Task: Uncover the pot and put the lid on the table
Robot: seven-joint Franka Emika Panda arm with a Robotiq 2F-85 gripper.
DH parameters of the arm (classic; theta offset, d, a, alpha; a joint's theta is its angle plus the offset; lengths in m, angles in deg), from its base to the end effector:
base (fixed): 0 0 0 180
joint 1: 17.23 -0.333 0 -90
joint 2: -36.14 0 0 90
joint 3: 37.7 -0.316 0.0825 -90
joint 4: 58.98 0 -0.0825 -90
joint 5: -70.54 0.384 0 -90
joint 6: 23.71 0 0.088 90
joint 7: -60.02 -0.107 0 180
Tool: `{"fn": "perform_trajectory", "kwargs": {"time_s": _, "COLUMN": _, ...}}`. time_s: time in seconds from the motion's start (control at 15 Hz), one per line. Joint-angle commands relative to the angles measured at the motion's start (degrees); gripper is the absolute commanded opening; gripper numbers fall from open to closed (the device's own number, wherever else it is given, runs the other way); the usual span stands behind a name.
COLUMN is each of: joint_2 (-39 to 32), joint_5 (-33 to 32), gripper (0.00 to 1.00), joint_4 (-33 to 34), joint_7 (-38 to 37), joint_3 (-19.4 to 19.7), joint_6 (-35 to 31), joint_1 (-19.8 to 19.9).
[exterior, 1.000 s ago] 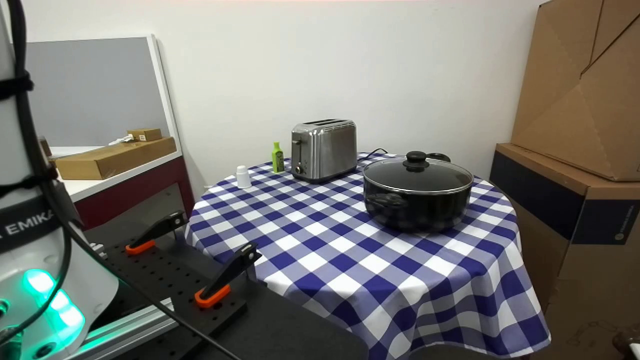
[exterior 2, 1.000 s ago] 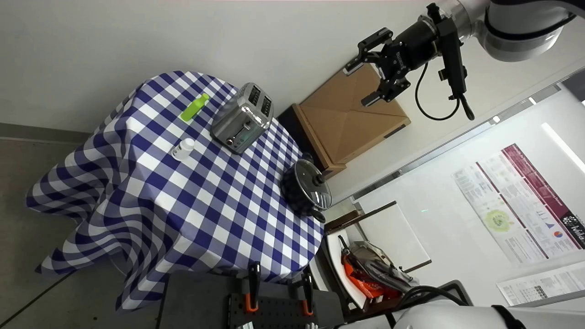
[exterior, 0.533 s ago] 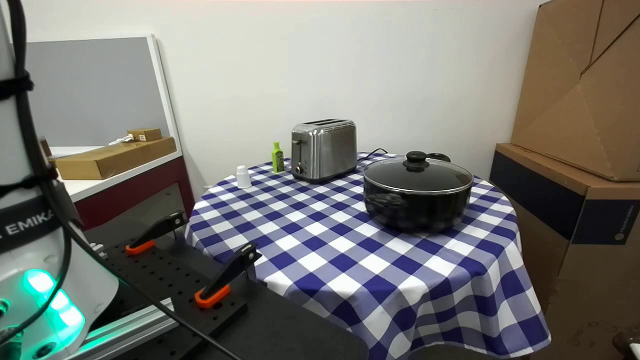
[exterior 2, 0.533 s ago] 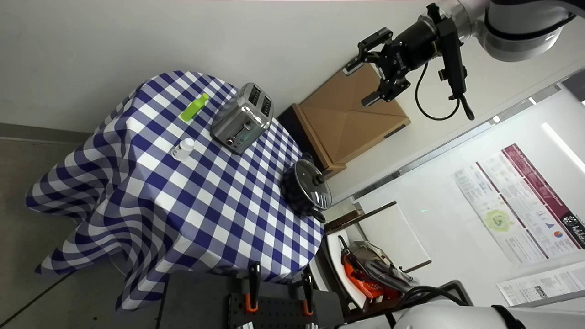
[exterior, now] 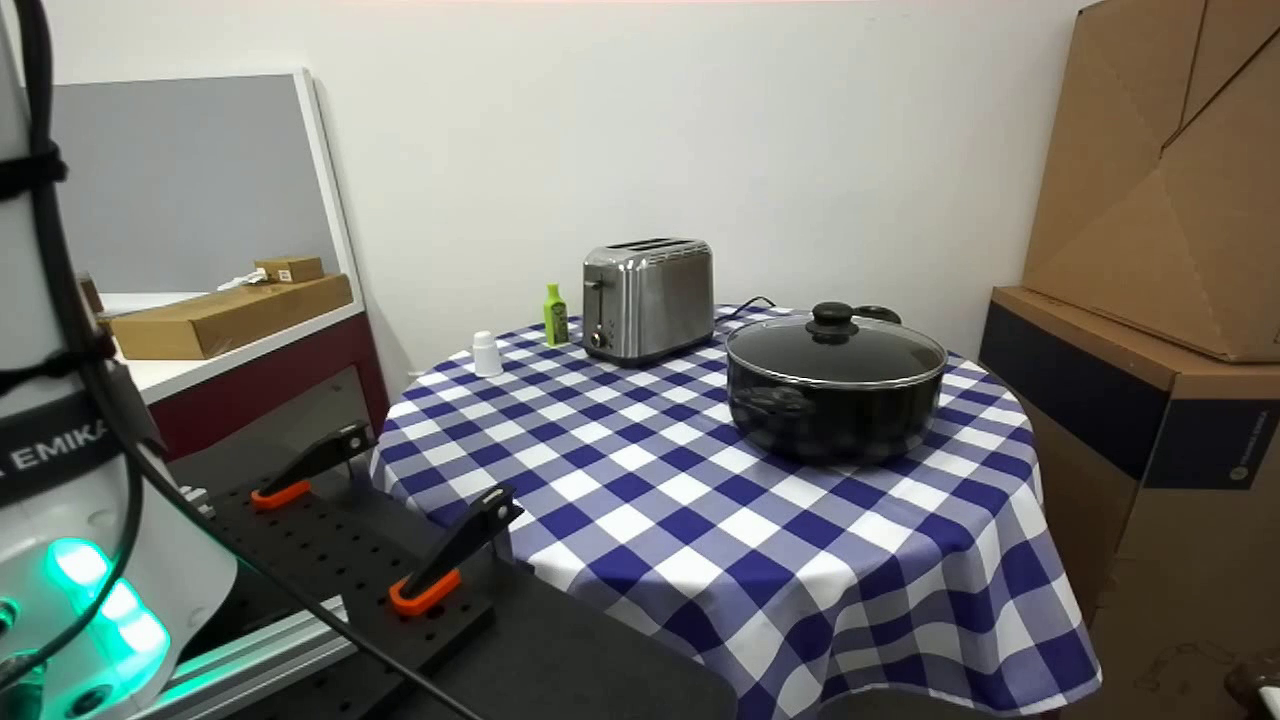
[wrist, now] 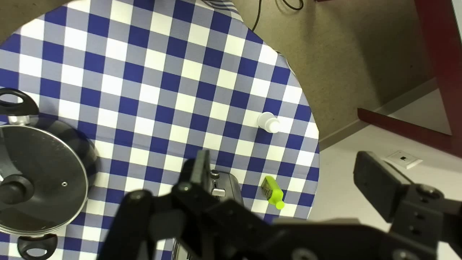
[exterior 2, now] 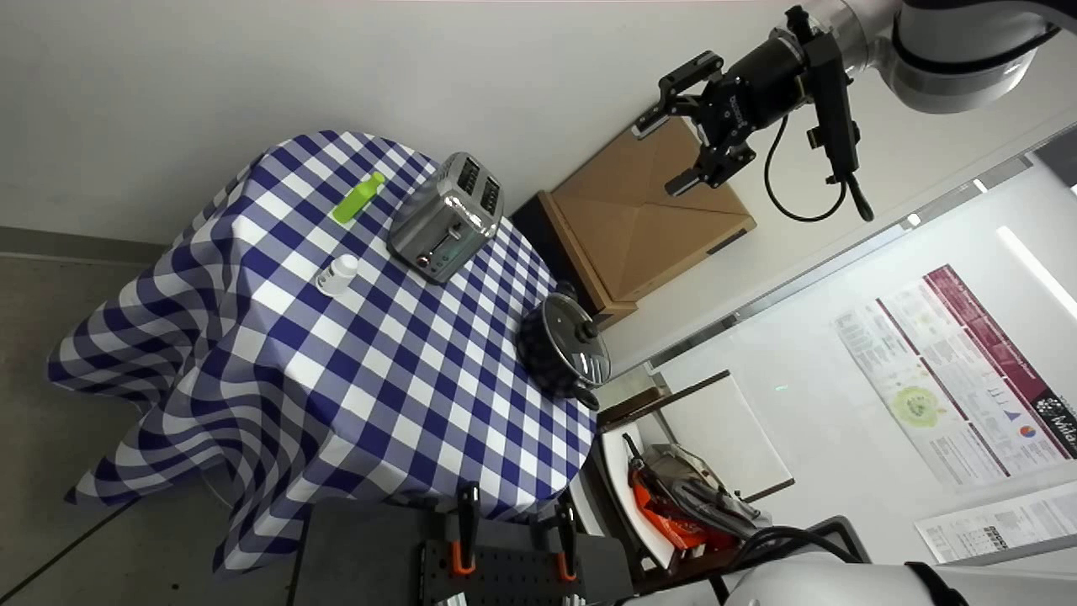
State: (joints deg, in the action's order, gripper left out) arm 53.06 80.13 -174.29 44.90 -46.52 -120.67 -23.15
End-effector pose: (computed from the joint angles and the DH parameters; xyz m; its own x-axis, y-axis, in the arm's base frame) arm 0.4440 0.1413 0.5746 0.9977 -0.0331 -0.0594 -0.0395 -0.9933 -0.1088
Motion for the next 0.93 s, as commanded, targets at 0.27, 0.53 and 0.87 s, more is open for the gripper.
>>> {"fn": "perform_trajectory", "kwargs": {"time_s": 0.27, "joint_2": -5.3, "joint_5": -9.2, "gripper": 1.0, "joint_4": 3.3, "joint_7": 0.1, "joint_3": 0.4, "joint_6": -3.4, "joint_1": 2.0}}
{"fn": "perform_trajectory", "kwargs": {"time_s": 0.53, "joint_2": -11.6, "joint_5": -13.6, "gripper": 1.0, "joint_4": 6.6, "joint_7": 1.4, "joint_3": 4.0, "joint_6": -9.7, "joint_1": 5.1}}
{"fn": "perform_trajectory", "kwargs": {"time_s": 0.87, "joint_2": -21.3, "joint_5": -15.7, "gripper": 1.0, "joint_4": 12.4, "joint_7": 5.4, "joint_3": 9.5, "joint_6": -14.4, "joint_1": 8.7}}
